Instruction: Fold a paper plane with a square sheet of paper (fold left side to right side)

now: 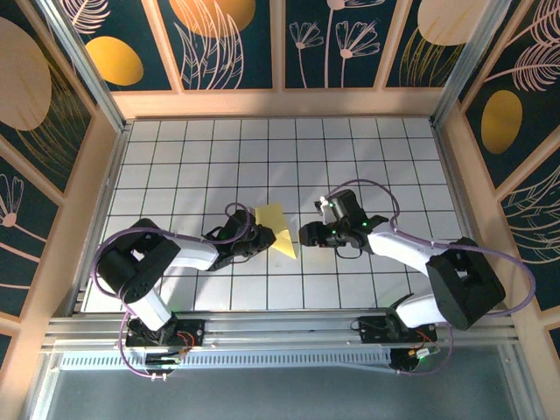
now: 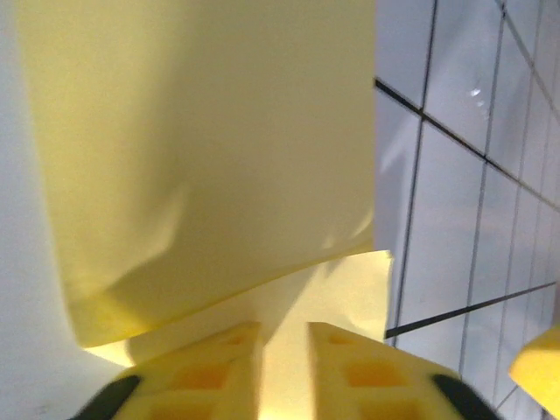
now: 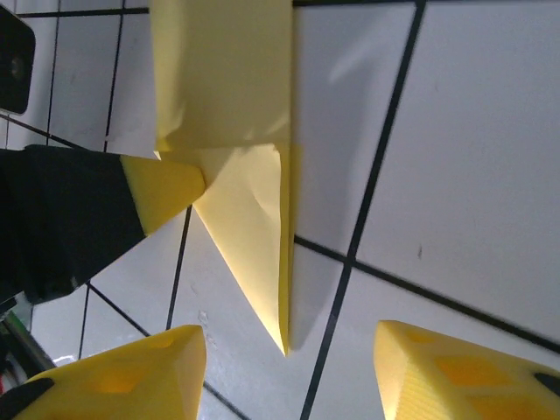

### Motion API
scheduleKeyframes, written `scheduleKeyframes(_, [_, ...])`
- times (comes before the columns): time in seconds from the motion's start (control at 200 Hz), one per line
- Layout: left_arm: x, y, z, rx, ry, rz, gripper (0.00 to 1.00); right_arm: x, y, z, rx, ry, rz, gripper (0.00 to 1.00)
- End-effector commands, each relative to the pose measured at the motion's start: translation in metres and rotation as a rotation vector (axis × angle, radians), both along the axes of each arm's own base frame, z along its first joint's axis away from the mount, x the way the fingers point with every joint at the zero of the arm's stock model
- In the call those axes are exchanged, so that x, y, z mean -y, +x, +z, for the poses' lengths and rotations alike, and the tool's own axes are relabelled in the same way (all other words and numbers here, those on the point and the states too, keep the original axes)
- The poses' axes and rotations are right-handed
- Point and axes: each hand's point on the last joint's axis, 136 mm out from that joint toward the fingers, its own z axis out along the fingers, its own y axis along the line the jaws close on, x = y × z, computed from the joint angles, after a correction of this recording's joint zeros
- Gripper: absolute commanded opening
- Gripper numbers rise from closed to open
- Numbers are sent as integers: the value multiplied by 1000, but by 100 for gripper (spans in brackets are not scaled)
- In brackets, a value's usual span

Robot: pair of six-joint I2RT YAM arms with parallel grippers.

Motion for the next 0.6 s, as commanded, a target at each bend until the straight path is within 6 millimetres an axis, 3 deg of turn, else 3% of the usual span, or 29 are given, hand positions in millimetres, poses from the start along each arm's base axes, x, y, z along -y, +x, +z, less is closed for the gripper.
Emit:
scheduleKeyframes(0.0, [0,-3,3,-4,46,-15,30,-14,17,6,116,29,65,55])
scheduleKeyframes(0.11, [-20,8,21,39,64,21,39,-25,23,1,131,41,109,55])
scheduleKeyframes(0.3, [-59,17,32,63,70,95,47,-43,29,-10,137,53,177,53])
scheduleKeyframes(0.595, [-65,13,30,48,45,88,53,-66,35,-18,121,89,229,46])
